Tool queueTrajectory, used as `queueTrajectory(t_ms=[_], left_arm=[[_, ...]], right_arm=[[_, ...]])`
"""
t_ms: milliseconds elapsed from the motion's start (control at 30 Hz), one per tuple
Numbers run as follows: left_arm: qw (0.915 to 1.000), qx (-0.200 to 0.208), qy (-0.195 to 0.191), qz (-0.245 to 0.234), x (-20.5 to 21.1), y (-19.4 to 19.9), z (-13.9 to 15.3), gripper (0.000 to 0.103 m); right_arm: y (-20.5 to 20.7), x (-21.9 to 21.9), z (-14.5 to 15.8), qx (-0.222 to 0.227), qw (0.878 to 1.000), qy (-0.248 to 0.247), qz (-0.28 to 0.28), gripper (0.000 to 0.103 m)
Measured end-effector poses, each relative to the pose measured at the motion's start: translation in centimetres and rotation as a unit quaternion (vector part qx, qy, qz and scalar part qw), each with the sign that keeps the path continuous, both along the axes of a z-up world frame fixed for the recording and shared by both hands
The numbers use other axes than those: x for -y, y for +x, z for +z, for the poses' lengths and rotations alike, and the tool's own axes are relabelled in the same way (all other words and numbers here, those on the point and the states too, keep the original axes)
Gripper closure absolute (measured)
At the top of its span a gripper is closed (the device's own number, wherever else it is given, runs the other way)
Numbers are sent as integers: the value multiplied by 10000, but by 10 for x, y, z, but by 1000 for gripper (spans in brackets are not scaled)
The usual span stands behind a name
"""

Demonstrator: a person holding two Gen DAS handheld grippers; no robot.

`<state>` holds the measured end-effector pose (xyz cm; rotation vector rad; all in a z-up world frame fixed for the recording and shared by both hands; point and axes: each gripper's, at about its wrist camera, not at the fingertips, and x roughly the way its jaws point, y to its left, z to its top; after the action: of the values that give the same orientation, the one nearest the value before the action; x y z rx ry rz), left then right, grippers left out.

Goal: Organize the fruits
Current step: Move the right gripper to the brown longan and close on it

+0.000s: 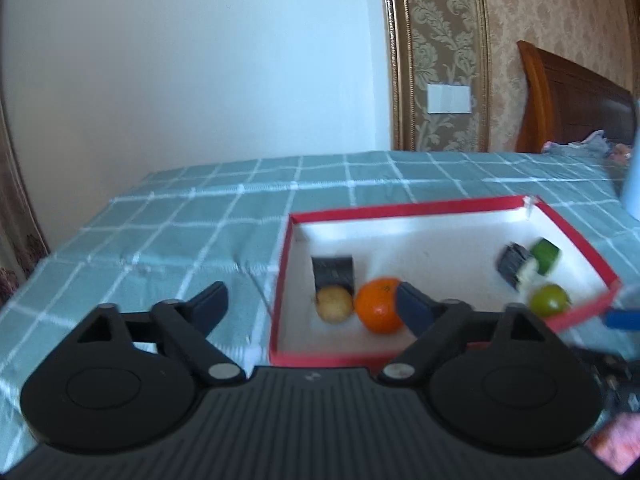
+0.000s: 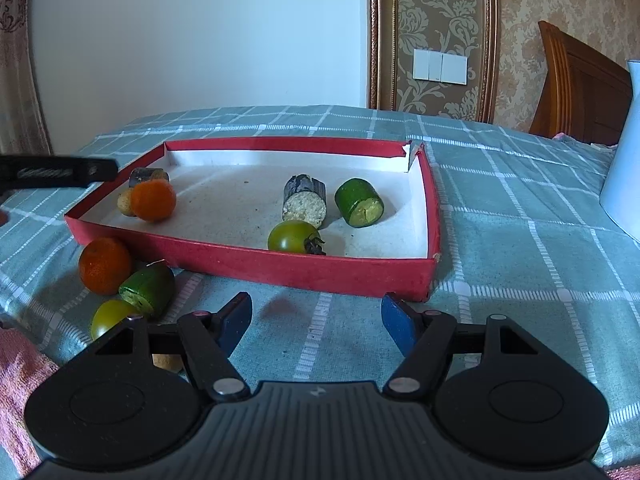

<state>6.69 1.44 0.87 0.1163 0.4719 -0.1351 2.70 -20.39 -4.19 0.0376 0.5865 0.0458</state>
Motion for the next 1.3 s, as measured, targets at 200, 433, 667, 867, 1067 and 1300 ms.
queueTrajectory(t_ms=[200, 433, 667, 867, 1067, 1300], left_arm=[[9994, -323, -87, -99, -14, -36, -18, 9], [9972, -685, -304, -51, -31, -47, -39, 9], [9955, -848, -428, -21, -37, -49, -50, 3], [9953, -877, -408, -75, -37, -49, -50, 0], [9952, -869, -428, -100, -39, -51, -50, 0], [9952, -863, -455, -120, -40, -51, -50, 0]], right_arm=[[-6, 0, 3, 137, 9998, 61, 122, 32], [-22, -14, 7, 442, 9971, 40, 621, 32], [-45, -35, 7, 690, 9917, -201, 1070, 34], [-47, -45, 5, 556, 9893, -251, 1325, 44], [-44, -52, 2, 344, 9885, -351, 1429, 66], [-35, -50, -4, 74, 9896, -231, 1421, 75]])
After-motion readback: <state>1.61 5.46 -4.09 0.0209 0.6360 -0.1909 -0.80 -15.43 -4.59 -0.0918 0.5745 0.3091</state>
